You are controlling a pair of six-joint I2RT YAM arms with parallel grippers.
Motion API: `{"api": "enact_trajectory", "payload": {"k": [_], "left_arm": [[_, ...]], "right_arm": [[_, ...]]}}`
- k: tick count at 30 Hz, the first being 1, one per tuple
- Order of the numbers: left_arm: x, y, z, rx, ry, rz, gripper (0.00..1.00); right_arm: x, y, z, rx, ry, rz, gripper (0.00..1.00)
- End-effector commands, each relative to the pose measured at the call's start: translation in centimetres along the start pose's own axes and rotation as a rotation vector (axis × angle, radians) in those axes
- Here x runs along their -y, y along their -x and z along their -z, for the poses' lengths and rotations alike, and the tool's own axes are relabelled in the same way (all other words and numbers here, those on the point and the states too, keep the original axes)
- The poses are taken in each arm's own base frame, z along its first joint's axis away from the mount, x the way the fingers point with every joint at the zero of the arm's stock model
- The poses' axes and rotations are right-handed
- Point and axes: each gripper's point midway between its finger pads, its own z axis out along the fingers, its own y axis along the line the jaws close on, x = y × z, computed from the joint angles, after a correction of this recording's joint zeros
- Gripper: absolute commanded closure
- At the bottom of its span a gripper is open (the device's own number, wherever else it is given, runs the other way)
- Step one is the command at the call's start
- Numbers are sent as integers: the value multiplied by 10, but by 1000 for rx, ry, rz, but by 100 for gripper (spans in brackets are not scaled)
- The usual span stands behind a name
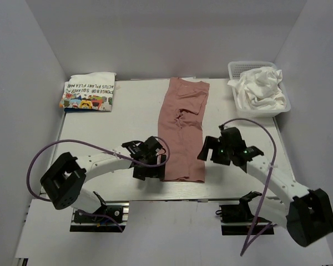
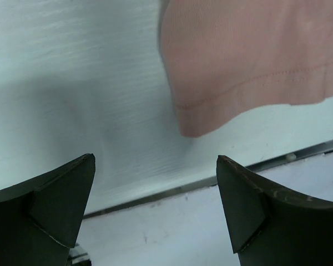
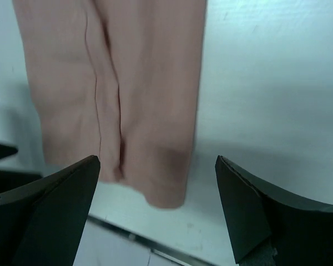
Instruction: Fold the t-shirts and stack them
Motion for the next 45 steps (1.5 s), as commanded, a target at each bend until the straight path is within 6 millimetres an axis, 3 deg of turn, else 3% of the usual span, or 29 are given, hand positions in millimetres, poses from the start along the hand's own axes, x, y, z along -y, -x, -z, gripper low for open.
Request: {"api": "enact_trajectory", "payload": {"k": [1,4,8,15,17,18,21,22,24,25,30,32,36,40,43,44,45], "left_arm": [[13,6,-11,10,-65,-27,0],[16,8,-20,6,-74,-28,0],[19,9,-31,4,-86,-29,2],[17,0,-44,-28,-96,-28,53],[13,-6,-52,-59,-83,-16,63],[14,-5,-54,-62,-80,-15,77],[12,-7,-58,-86,-59,-12,95],[12,-7,-58,-86,-59,-12,100],[14,-8,-55,-95,-71,-11,100],[15,-11,-53,-101,-82,-3,100],[4,-41,-36,-170,-66,16,100],[9,-51,-30,-201,-85,-3,100],[7,-56,-18,-219,-43,1,100],[22,-35,-6,-149,-57,-17,100],[26,-17,-1,-93,-51,-19,100],[29,-10,0,-74,-66,-22,100],[30,-5,-1,-62,-59,-22,100]], "right_arm": [[-22,-38,15,-84,139,-44,10],[-12,-73,15,-183,115,-65,10],[-7,-102,13,-276,105,-74,10],[-2,-121,1,-334,77,-102,13],[0,-122,-2,-331,61,-103,20],[3,-121,-6,-312,50,-98,25],[11,-126,-12,-316,9,-109,50],[14,-125,-14,-309,-3,-105,70],[14,-128,-15,-325,-8,-83,97],[16,-131,-13,-337,-21,-74,100],[5,-152,18,-417,23,-51,100],[4,-167,34,-474,28,-64,100],[-3,-177,56,-531,41,-57,100],[-3,-166,54,-476,22,-27,100],[-12,-144,39,-388,30,-2,100],[-15,-124,29,-303,11,5,100],[-18,-118,28,-279,10,11,100]]}}
